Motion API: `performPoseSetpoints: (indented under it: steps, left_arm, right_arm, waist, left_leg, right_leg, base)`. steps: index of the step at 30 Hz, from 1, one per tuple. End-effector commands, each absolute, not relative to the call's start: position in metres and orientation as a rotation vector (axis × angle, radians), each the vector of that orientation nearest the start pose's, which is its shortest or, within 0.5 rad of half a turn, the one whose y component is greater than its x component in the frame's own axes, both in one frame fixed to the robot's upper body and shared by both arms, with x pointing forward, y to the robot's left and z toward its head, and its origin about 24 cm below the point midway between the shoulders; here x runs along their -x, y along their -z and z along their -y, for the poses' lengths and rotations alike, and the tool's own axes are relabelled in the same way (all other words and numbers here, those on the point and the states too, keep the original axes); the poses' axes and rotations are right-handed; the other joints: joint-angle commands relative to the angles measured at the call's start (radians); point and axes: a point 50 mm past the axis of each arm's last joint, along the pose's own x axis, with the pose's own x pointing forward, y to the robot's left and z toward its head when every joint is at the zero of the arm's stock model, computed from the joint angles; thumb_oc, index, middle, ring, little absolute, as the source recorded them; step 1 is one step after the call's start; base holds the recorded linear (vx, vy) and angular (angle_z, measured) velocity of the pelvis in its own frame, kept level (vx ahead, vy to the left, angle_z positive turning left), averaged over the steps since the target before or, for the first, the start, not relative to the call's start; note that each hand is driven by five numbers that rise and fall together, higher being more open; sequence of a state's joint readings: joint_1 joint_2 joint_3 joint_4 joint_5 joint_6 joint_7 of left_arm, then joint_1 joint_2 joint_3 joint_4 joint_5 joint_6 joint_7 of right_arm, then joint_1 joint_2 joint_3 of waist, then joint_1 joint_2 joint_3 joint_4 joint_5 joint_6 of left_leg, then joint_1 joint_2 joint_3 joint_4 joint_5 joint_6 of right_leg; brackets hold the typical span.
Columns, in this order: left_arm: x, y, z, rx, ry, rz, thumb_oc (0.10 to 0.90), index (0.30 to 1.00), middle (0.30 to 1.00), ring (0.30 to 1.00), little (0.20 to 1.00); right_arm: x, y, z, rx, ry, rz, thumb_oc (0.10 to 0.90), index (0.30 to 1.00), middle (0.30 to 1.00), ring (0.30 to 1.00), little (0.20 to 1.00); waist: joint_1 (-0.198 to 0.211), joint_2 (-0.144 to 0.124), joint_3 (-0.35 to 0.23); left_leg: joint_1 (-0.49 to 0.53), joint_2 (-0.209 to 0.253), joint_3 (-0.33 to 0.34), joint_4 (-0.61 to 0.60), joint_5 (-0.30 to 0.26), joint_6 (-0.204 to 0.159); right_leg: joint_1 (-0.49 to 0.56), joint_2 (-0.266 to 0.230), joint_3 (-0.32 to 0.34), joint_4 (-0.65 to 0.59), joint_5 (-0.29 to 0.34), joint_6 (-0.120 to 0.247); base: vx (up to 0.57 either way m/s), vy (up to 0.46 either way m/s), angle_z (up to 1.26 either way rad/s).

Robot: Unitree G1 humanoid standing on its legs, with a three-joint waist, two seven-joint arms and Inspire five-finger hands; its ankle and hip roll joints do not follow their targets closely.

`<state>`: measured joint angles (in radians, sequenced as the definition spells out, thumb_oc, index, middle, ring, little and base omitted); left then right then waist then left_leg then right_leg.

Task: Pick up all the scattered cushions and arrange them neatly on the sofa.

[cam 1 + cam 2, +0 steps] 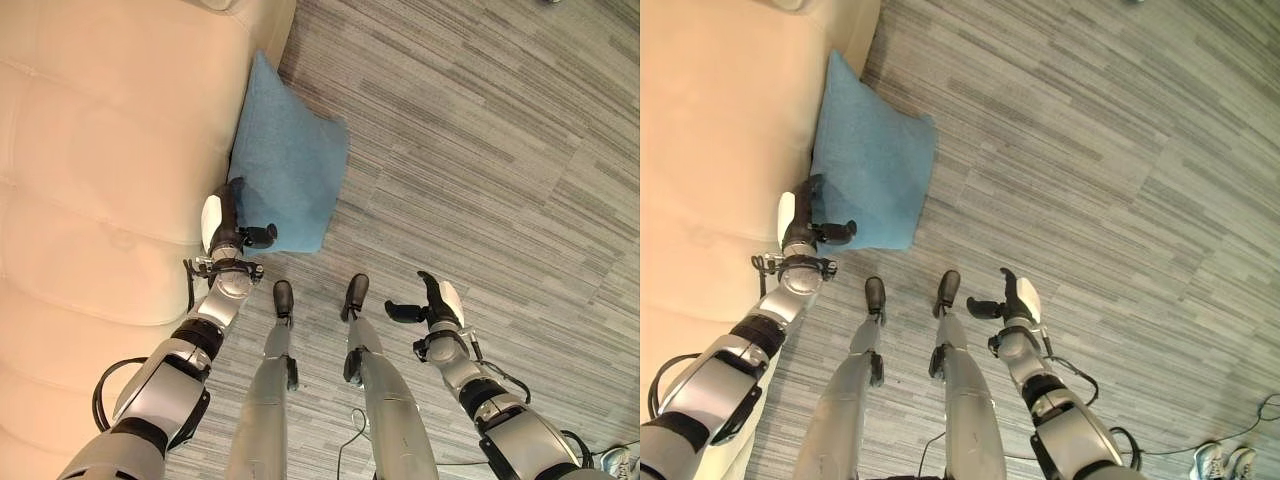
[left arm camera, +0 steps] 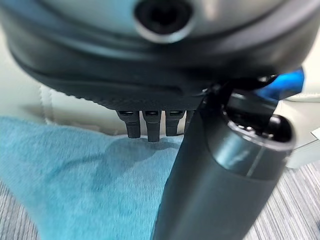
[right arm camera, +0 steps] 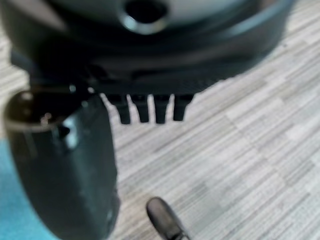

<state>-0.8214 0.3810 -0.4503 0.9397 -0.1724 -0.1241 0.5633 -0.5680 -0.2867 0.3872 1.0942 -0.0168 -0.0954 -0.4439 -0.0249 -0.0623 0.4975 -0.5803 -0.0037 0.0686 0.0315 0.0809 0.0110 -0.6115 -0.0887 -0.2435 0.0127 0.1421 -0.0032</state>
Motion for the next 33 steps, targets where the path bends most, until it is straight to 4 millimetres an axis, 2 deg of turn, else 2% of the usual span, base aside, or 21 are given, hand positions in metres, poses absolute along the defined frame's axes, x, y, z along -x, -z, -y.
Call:
performPoseSetpoints:
  steps: [1,4,8,18,25,31,32,33]
  left_arm:
    - [-0.386,-0.126,-0.197,-0.474,-0.456,0.189,0.8,0.9,0.9,0.9,0.9]
    - [-0.386,-0.129,-0.2,-0.411,-0.503,0.19,0.8,0.9,0.9,0.9,0.9]
    - [-0.386,-0.128,-0.201,-0.43,-0.495,0.183,0.8,0.9,0.9,0.9,0.9]
    - [-0.396,-0.145,-0.19,-0.433,-0.429,0.208,0.8,0.9,0.9,0.9,0.9]
    - [-0.401,-0.149,-0.17,-0.428,-0.362,0.209,0.8,0.9,0.9,0.9,0.9]
    - [-0.4,-0.135,-0.138,-0.355,-0.232,0.164,0.8,0.9,0.9,0.9,0.9]
    - [-0.399,-0.132,-0.133,-0.34,-0.211,0.16,0.562,0.542,0.542,0.542,0.542]
    - [-0.398,-0.131,-0.128,-0.329,-0.19,0.158,0.444,0.366,0.366,0.366,0.366]
  right_arm:
    - [-0.311,0.029,0.204,0.69,0.235,-0.349,0.8,0.9,0.9,0.9,0.9]
    - [-0.31,0.029,0.201,0.677,0.232,-0.34,0.8,0.9,0.9,0.9,0.9]
    - [-0.311,0.028,0.201,0.68,0.232,-0.334,0.8,0.9,0.9,0.9,0.9]
    - [-0.328,0.008,0.206,0.696,0.254,-0.288,0.8,0.9,0.9,0.9,0.9]
    - [-0.335,0.001,0.205,0.691,0.259,-0.275,0.8,0.9,0.9,0.9,0.9]
    - [-0.341,-0.005,0.204,0.689,0.254,-0.273,0.8,0.9,0.9,0.9,0.9]
    - [-0.341,-0.006,0.205,0.689,0.255,-0.273,0.8,0.9,0.9,0.9,0.9]
    - [-0.341,-0.006,0.205,0.689,0.255,-0.272,0.8,0.9,0.9,0.9,0.9]
  waist:
    - [-0.001,0.001,0.002]
    - [0.0,0.001,0.006]
    - [-0.001,0.001,0.009]
    - [-0.004,0.001,0.022]
    - [-0.012,0.001,0.022]
    - [-0.018,0.012,0.022]
    - [-0.017,0.014,0.022]
    - [-0.017,0.015,0.022]
  left_leg:
    - [-0.087,0.007,-0.062,0.092,-0.085,-0.035]
    - [-0.091,0.004,-0.065,0.09,-0.086,-0.034]
    - [-0.089,0.001,-0.065,0.086,-0.086,-0.033]
    - [-0.148,-0.006,-0.072,0.091,-0.085,-0.026]
    - [-0.189,-0.012,-0.082,0.101,-0.085,-0.022]
    - [-0.197,-0.017,-0.082,0.083,-0.074,-0.019]
    - [-0.195,-0.019,-0.083,0.08,-0.072,-0.019]
    - [-0.193,-0.019,-0.083,0.077,-0.07,-0.018]
  right_leg:
    - [0.034,-0.05,0.03,0.015,-0.077,0.143]
    - [0.027,-0.052,0.028,0.017,-0.079,0.144]
    - [0.024,-0.053,0.03,0.02,-0.08,0.145]
    - [-0.038,-0.059,0.031,0.03,-0.073,0.148]
    - [-0.08,-0.056,0.037,0.03,-0.07,0.147]
    - [-0.106,-0.056,0.05,0.034,-0.072,0.147]
    - [-0.108,-0.055,0.051,0.036,-0.072,0.147]
    - [-0.108,-0.055,0.052,0.038,-0.073,0.147]
  base:
    - [0.0,0.0,0.0]
    - [0.0,0.0,0.0]
    - [0.0,0.008,0.0]
    - [0.0,0.01,0.01]
    - [0.0,0.0,0.01]
    - [0.0,0.0,0.0]
    - [0.0,0.0,0.0]
    - [0.0,0.0,0.0]
